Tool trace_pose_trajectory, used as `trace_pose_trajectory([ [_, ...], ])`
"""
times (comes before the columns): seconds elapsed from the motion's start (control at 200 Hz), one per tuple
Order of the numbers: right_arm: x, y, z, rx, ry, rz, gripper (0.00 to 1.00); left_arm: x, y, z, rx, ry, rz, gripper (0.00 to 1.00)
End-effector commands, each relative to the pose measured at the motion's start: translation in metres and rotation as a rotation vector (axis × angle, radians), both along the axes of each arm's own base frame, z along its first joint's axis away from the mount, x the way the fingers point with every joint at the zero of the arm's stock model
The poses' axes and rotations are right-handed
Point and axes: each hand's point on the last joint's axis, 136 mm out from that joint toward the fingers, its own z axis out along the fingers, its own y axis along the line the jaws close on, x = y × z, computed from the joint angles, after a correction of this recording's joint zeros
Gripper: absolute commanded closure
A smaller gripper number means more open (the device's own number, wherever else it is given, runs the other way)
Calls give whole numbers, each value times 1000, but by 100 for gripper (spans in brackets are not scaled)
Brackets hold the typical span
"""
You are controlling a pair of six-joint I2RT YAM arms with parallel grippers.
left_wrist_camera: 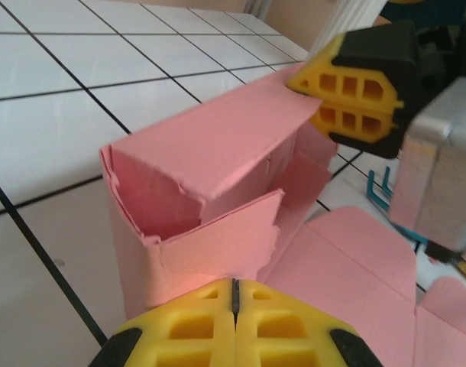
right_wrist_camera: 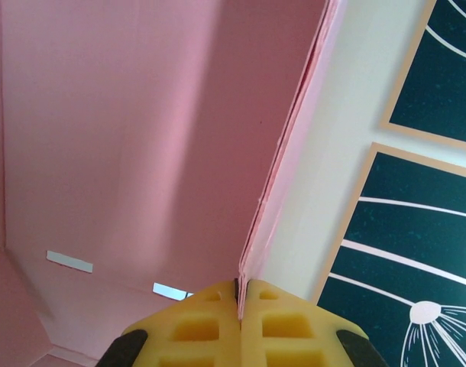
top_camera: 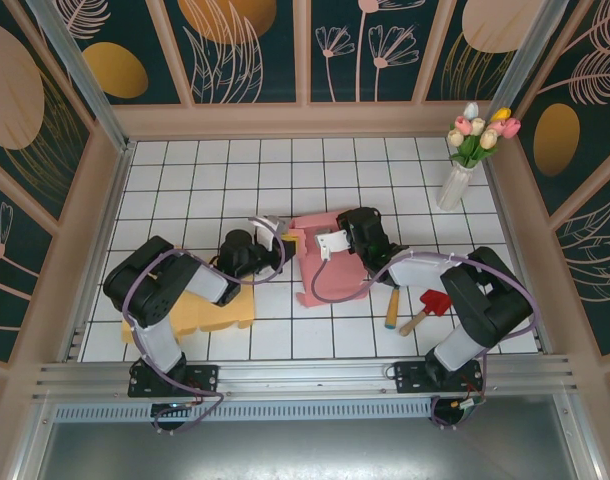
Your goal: Fold the paper box
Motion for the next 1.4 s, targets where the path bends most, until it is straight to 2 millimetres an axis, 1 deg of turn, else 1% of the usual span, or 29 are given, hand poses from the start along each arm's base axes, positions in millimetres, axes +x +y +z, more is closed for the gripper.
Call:
trace_pose_trajectory([
  [0.0, -35, -7, -61, -128, 211, 52, 100, 10, 0, 1, -3, -7, 27, 96],
  [0.085, -35, -4, -60, -121, 210, 55, 100, 9, -5, 5, -26, -5, 4, 96],
  [0.155, -35, -2, -57, -112, 208, 58, 100, 9, -9, 5, -35, 2, -7, 96],
  [0.32, -36, 5, -49, -75, 209, 61, 100, 10, -16, -2, -34, 16, -16, 97],
  [0.56, -38, 7, -51, -80, 213, 68, 100, 18, -20, -10, 0, 22, 24, 99],
  [0.656, -39, 9, -49, -75, 211, 73, 100, 24, -16, -13, 18, 21, 71, 99],
  [0.806, -41, 13, -47, -67, 210, 82, 100, 40, -2, -22, 59, 25, 189, 98],
  [0.916, -42, 15, -45, -59, 210, 87, 100, 43, -2, -26, 66, 28, 206, 98],
  [1.061, -44, 23, -36, -3, 221, 96, 100, 41, -7, -34, 94, 25, 191, 97],
  [1.156, -44, 26, -31, 26, 235, 96, 100, 34, -13, -36, 106, 18, 157, 97],
  [1.301, -43, 27, -28, 45, 240, 88, 100, 20, -22, -31, 91, -4, 83, 97],
  [1.396, -43, 27, -26, 50, 237, 86, 100, 14, -24, -30, 91, -11, 57, 97],
])
